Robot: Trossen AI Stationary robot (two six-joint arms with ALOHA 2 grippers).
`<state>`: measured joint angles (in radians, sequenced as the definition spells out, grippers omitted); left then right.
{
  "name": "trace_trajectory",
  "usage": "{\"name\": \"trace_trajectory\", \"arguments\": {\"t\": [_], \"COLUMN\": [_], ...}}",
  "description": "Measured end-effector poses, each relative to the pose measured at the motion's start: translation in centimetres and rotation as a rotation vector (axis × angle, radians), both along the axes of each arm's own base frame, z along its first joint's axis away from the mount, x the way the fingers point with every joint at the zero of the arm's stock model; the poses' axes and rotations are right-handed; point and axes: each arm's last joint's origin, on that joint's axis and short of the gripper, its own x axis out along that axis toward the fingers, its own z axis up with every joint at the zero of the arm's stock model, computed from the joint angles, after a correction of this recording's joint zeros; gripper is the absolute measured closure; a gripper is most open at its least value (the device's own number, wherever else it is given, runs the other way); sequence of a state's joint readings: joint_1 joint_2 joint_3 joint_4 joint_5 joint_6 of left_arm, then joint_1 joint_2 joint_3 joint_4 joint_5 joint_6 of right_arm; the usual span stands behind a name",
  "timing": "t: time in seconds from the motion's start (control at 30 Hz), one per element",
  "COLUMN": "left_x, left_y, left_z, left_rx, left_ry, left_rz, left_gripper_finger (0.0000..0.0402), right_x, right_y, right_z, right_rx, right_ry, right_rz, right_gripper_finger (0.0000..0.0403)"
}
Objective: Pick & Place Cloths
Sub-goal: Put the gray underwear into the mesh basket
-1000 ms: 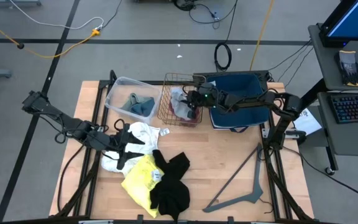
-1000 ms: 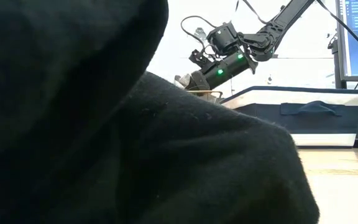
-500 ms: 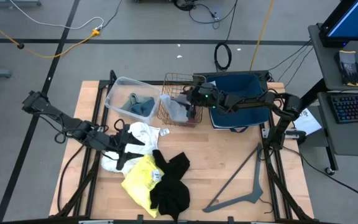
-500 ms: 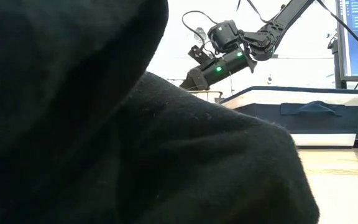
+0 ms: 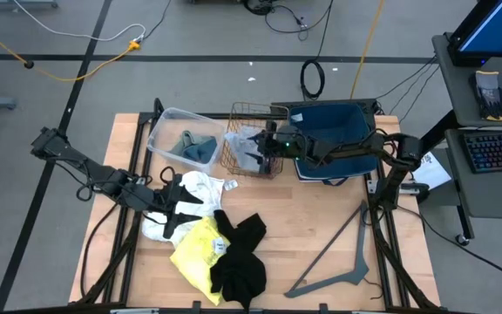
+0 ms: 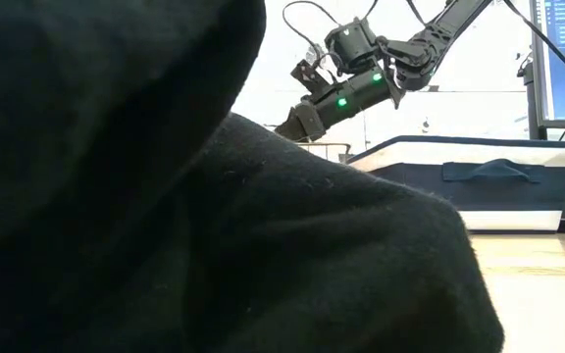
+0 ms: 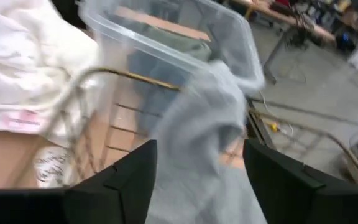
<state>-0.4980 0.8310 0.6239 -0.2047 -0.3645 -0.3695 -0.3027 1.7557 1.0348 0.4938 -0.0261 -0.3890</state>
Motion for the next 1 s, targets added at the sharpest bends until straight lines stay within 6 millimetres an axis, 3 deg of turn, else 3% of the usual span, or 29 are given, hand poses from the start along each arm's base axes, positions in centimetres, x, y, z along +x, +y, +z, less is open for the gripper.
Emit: {"name": "trace_trajectory", "arguments": {"t": [0.17, 0.37, 0.73, 1.0], "left_x": [0.0, 0.0, 0.0, 0.0], "left_y": [0.0, 0.0, 0.0, 0.0], "left_z": [0.0, 0.0, 0.0, 0.0], "left_rx": [-0.002, -0.002, 0.002, 0.017], "left_ry": [0.0, 0.0, -0.001, -0.002], "left_rz": [0.001, 0.001, 0.0, -0.006], "left_gripper_finger": [0.0167, 0.0167, 0.0167, 0.0167], "right_x": [0.6, 0.7, 3.0, 3.2], "right_y": [1.3, 0.9, 0.3, 0.1], "right_z": [0.7, 1.4, 6.7, 6.6], "right_rx": [-0.043, -0.004, 0.105, 0.163], "right_ry": [-0.066, -0.123, -0.016, -0.025], "right_rz": [0.048, 0.022, -0.004, -0.009], "right_gripper_finger": [0.0217, 0.0251, 0.0339, 0.0397]}}
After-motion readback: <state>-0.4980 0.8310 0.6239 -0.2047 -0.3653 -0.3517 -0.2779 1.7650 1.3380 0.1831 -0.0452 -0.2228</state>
